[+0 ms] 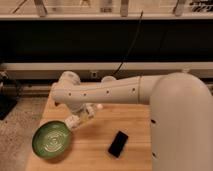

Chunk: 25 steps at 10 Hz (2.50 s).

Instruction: Place the bottle in the ceramic bowl

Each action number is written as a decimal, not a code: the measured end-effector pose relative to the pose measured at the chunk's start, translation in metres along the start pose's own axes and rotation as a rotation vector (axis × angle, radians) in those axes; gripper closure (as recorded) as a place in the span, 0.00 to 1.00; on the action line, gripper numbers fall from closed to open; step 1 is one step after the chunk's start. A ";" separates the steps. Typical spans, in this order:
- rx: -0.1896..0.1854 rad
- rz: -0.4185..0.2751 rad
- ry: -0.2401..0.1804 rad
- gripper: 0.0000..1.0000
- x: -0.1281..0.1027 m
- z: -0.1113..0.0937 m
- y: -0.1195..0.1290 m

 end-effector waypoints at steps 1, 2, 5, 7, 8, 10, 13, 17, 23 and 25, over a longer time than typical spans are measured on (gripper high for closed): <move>0.001 -0.017 -0.013 1.00 -0.005 -0.004 -0.001; 0.000 -0.045 -0.031 1.00 -0.015 -0.008 -0.002; -0.006 -0.151 -0.090 1.00 -0.058 -0.014 -0.009; -0.012 -0.203 -0.116 1.00 -0.079 -0.013 -0.013; -0.019 -0.230 -0.130 1.00 -0.088 -0.011 -0.013; -0.031 -0.276 -0.152 1.00 -0.107 -0.008 -0.012; -0.046 -0.339 -0.177 1.00 -0.131 -0.003 -0.007; -0.059 -0.402 -0.201 1.00 -0.159 0.006 -0.005; -0.077 -0.434 -0.209 0.78 -0.175 0.025 -0.006; -0.077 -0.433 -0.207 0.59 -0.174 0.028 -0.006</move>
